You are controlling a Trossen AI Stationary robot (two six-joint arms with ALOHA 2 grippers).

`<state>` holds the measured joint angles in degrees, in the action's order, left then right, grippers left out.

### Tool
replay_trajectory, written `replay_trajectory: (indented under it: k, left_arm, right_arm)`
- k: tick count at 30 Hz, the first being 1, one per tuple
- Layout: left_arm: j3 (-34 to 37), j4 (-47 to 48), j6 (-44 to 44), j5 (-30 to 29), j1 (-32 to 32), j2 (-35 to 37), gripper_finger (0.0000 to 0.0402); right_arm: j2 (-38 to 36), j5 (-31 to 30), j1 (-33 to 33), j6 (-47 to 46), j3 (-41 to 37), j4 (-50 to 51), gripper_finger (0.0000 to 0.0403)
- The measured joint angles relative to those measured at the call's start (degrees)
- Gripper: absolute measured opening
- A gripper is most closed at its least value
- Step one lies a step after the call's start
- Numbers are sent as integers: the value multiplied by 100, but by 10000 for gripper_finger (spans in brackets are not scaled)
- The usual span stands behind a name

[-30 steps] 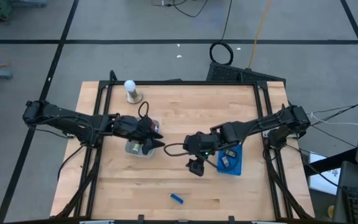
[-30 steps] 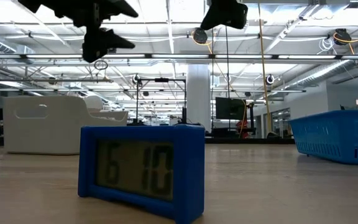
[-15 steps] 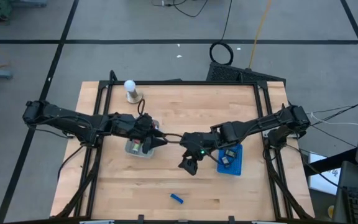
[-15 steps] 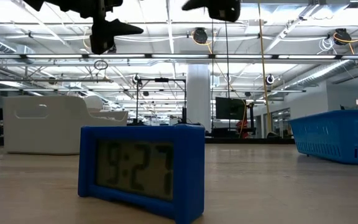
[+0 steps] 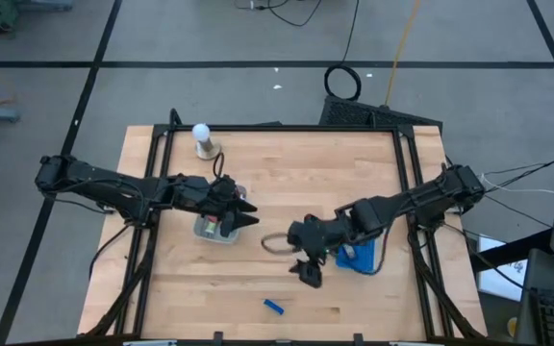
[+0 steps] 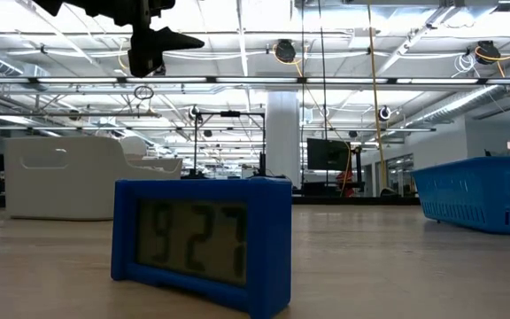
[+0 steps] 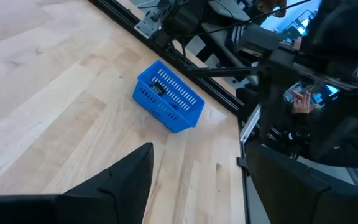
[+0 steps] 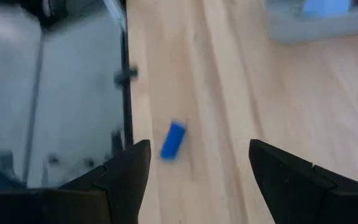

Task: Pick & Place Office items
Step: Put the blue digital clock into the blue bin

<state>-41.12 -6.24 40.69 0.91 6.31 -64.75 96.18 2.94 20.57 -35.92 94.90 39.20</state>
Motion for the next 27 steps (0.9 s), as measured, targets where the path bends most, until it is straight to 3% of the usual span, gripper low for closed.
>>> replay_trajectory:
  k: [5,15,19,27]
  left_arm:
    - [0,-1,-36,0,0,0,255]
    - [0,1,-611,2,0,0,255]
    - [0,-4,-649,2,0,0,255]
    - [0,-55,-607,2,0,0,255]
  right_arm:
    - [509,-488,384,-136,944,894,267]
    - [2791,-1419,805,-389,3982,2738,267]
    - [2890,-1346,909,-973,3843,2518,267]
    - [3424,-1023,1107,-957,3824,2605,267]
